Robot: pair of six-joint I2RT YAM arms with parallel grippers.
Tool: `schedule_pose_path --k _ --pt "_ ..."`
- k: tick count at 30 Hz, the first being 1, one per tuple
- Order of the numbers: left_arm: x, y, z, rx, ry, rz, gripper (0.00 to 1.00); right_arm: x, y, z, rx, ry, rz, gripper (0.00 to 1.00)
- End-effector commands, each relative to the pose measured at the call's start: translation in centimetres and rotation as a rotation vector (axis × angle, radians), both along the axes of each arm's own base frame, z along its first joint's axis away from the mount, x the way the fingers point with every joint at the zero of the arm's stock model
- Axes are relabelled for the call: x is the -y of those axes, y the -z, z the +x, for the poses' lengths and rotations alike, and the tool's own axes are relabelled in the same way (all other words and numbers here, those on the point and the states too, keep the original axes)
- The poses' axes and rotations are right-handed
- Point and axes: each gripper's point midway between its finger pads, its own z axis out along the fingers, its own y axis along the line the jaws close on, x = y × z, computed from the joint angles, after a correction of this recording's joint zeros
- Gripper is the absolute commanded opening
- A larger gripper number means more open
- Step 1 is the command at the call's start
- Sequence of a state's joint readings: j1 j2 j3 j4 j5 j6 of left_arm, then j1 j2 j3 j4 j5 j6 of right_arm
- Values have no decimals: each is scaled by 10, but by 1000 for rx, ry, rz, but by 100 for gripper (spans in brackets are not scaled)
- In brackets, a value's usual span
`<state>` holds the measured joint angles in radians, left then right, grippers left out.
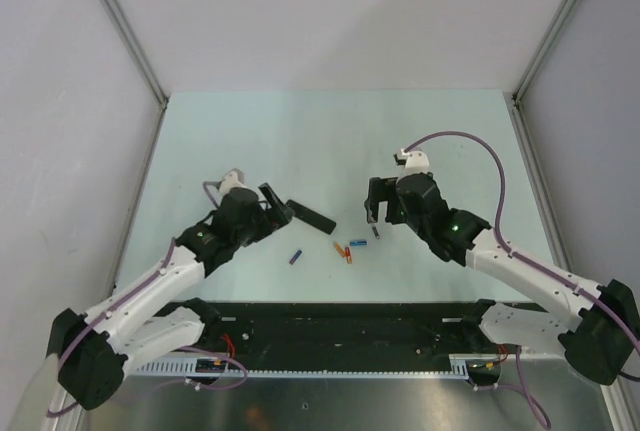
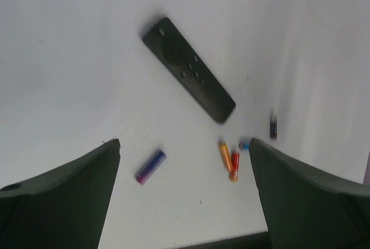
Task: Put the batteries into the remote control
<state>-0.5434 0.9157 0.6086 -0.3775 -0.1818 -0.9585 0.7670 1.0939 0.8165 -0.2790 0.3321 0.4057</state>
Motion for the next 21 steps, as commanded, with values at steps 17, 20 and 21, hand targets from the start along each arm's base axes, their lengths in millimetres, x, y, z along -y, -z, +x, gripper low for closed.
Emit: schedule_pose_path --k 17,20,21 --pt "72 39 48 -337 -306 116 86 26 -40 -40 59 31 83 100" --pt "76 45 50 -367 -365 104 85 30 -36 -47 49 31 82 100" --pt "78 44 54 -365 -388 87 85 31 -36 -48 49 30 84 100"
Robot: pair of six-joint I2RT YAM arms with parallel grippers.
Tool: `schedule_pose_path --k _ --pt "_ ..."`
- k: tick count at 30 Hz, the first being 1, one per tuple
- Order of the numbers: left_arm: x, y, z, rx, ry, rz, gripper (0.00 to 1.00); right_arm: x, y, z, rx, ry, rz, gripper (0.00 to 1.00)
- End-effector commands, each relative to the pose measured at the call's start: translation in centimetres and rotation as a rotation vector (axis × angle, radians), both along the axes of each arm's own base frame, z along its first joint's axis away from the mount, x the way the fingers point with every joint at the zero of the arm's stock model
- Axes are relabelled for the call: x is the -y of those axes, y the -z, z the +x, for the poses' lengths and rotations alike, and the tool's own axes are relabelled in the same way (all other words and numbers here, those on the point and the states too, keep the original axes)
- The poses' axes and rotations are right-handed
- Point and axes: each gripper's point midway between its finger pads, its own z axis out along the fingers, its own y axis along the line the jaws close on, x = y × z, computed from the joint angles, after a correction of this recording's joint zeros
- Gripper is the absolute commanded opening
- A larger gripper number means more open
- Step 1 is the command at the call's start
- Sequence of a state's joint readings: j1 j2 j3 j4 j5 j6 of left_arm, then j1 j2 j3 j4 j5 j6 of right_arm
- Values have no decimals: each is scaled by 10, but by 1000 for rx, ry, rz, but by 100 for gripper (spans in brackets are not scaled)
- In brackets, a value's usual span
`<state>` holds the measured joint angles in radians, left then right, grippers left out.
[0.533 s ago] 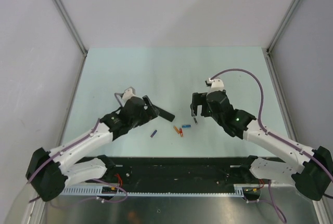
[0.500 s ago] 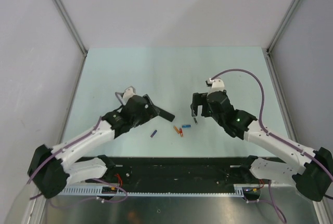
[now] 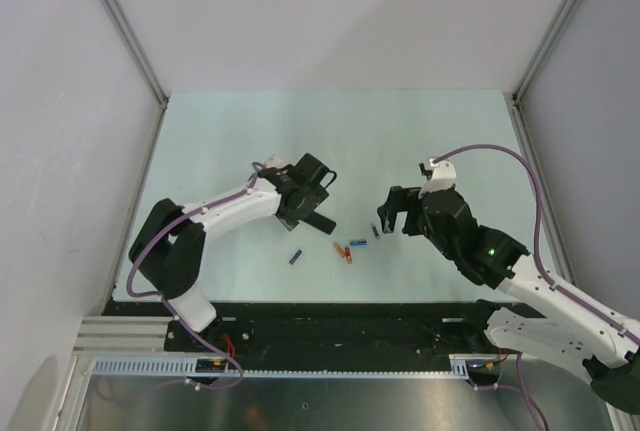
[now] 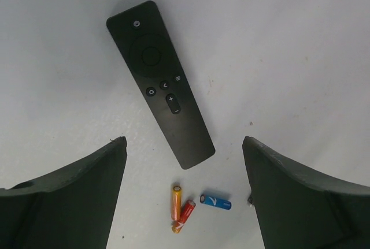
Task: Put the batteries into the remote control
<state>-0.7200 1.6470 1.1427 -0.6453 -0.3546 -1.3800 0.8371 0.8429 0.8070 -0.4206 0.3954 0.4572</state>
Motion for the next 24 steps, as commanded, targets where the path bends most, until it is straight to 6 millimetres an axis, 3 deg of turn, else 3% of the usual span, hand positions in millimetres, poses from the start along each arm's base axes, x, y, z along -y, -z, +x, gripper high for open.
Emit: schedule_pose_path --k 1,10,14,24 --pt "-3 -1 3 -26 -148 5 84 11 7 -11 -21 21 1 100" --pt "16 24 12 -119 -244 -7 83 17 0 -21 -10 -2 27 100" --pt "16 38 13 -148 -280 1 82 20 -4 -26 -6 -8 44 100" --pt "4 51 13 -183 -316 12 79 22 -8 -28 8 -12 54 100"
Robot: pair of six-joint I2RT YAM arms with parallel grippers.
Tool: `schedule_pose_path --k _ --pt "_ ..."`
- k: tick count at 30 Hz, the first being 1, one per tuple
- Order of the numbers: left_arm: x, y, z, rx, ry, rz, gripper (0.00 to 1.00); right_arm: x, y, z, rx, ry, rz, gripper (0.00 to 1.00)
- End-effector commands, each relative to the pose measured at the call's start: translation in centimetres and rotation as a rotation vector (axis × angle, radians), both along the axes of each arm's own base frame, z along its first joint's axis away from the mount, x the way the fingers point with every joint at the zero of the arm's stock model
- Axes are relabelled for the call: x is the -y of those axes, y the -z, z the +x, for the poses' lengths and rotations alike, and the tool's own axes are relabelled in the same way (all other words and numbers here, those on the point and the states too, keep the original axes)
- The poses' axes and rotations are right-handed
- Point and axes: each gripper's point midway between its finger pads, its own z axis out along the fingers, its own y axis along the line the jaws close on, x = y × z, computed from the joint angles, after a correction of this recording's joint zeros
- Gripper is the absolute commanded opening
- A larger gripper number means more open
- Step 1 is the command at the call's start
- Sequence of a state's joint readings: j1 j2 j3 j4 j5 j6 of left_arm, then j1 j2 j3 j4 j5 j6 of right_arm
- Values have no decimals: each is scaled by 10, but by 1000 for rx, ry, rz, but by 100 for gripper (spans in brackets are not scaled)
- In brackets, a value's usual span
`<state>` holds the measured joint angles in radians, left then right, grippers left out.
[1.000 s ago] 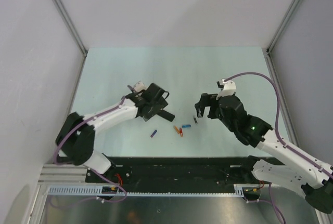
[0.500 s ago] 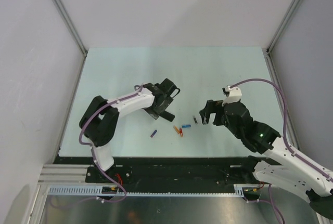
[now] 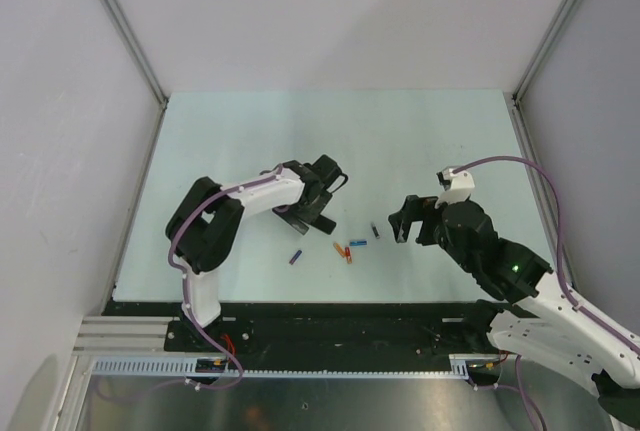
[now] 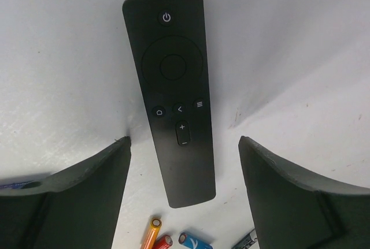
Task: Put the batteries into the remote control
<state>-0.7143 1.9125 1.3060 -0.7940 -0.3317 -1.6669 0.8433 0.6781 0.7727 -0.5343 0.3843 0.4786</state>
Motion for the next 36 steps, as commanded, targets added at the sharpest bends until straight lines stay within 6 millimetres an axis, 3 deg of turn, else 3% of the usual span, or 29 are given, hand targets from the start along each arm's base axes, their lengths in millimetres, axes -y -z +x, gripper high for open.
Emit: schedule_pose_path --k 1,7,17,29,31,35,36 --pt "-7 -2 7 -2 -63 -7 77 -1 -5 -2 7 -2 23 100" --pt "-22 12 4 -51 -68 12 72 0 -2 -2 -4 6 16 100" --pt "-28 27 -1 -110 -58 10 69 1 -2 -2 -6 18 27 100" --pt "-47 44 -9 -176 -56 38 53 2 -1 -2 -17 33 39 100" --pt "-50 46 -10 -185 -53 42 49 1 0 -1 -22 33 38 100" --pt "-52 45 -10 -186 -37 40 24 1 0 -2 -22 33 38 100" --pt "-51 41 -8 -175 -26 34 12 1 0 -2 -22 33 41 100"
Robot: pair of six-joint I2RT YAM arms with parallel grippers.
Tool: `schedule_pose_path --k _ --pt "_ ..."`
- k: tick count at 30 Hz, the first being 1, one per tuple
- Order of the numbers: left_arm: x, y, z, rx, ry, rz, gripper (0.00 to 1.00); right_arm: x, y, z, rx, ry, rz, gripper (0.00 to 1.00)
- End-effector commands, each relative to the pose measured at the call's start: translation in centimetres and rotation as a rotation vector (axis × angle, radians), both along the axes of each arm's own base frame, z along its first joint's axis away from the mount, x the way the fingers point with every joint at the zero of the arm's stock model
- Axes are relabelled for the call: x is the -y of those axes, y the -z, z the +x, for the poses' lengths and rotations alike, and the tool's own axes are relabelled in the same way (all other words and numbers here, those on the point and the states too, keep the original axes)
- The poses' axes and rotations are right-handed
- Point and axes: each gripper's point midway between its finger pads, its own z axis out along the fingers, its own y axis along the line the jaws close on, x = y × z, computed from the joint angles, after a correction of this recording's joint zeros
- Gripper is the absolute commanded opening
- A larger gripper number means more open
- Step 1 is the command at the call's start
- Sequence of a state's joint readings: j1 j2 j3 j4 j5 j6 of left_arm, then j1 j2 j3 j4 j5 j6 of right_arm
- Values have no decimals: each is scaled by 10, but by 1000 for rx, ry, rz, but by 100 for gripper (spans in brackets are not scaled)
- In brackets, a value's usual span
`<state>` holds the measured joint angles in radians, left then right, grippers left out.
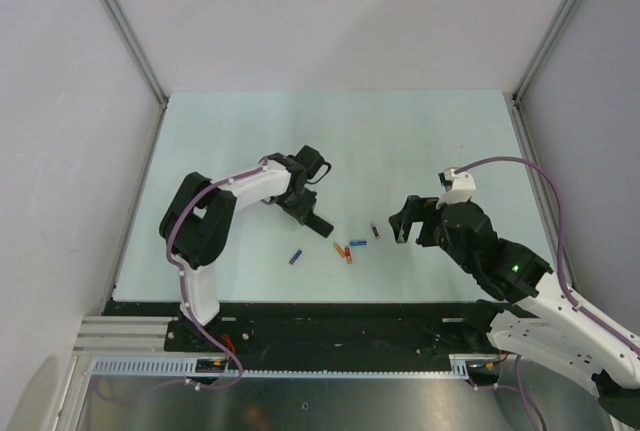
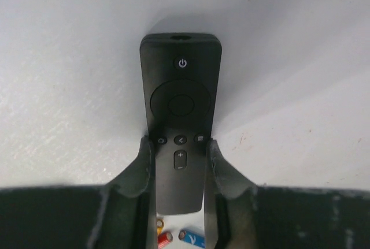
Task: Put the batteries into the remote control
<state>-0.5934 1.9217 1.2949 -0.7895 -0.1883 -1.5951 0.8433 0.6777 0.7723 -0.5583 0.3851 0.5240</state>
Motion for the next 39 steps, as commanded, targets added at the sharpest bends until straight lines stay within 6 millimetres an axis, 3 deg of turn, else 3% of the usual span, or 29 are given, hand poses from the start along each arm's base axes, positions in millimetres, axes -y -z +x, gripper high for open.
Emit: schedule_pose_path --k 1,3,9,11,12,13,14,15,16,17,18,19,20,23,24,26,27,29,31,35,39 --pt "-29 29 -15 -59 37 113 8 1 -5 0 12 15 22 100" --pt "-23 7 -4 6 64 79 0 1 -7 0 19 16 28 100" --pt "6 -74 19 232 330 -7 0 -3 -10 2 30 -1 29 100" --pt "10 -90 16 280 451 -20 0 -5 -14 3 46 -11 34 100" --pt "16 -112 18 360 519 -38 0 -7 -16 3 52 -21 39 100" --pt "18 -121 18 401 554 -53 0 -8 -17 3 56 -31 35 100" --pt "20 -120 9 413 600 -80 0 -10 -18 3 60 -38 35 100" --pt "27 -154 14 568 662 -117 0 -12 -18 3 59 -48 36 100" --pt "30 -165 12 634 701 -140 0 -13 -18 3 58 -52 37 100" --pt "35 -161 -3 657 765 -195 0 -15 -18 3 56 -58 45 100" --pt "43 -185 2 802 824 -217 0 -22 -21 0 58 -98 68 100" --pt "45 -210 -7 905 870 -248 0 -27 -25 -2 65 -122 84 100" --pt "45 -206 -15 930 904 -259 0 -33 -28 -4 65 -148 110 100" --pt "52 -244 -29 1127 1014 -304 0 -61 -50 -18 71 -299 240 100" --pt "58 -252 -42 1165 1083 -365 0 -71 -60 -23 76 -358 294 100" --pt "62 -277 -58 1304 1144 -459 0 -85 -63 -29 54 -430 353 100" --pt "65 -285 -67 1333 1160 -519 0 -96 -75 -36 67 -505 409 100" --pt "65 -301 -84 1411 1215 -580 0 -104 -75 -40 54 -544 459 100" --pt "65 -312 -99 1458 1257 -655 0 -111 -91 -45 90 -592 541 100" --pt "63 -335 -123 1570 1275 -818 0 -117 -96 -50 116 -645 598 99" --pt "60 -343 -133 1632 1265 -892 0 -120 -102 -55 127 -680 654 98"
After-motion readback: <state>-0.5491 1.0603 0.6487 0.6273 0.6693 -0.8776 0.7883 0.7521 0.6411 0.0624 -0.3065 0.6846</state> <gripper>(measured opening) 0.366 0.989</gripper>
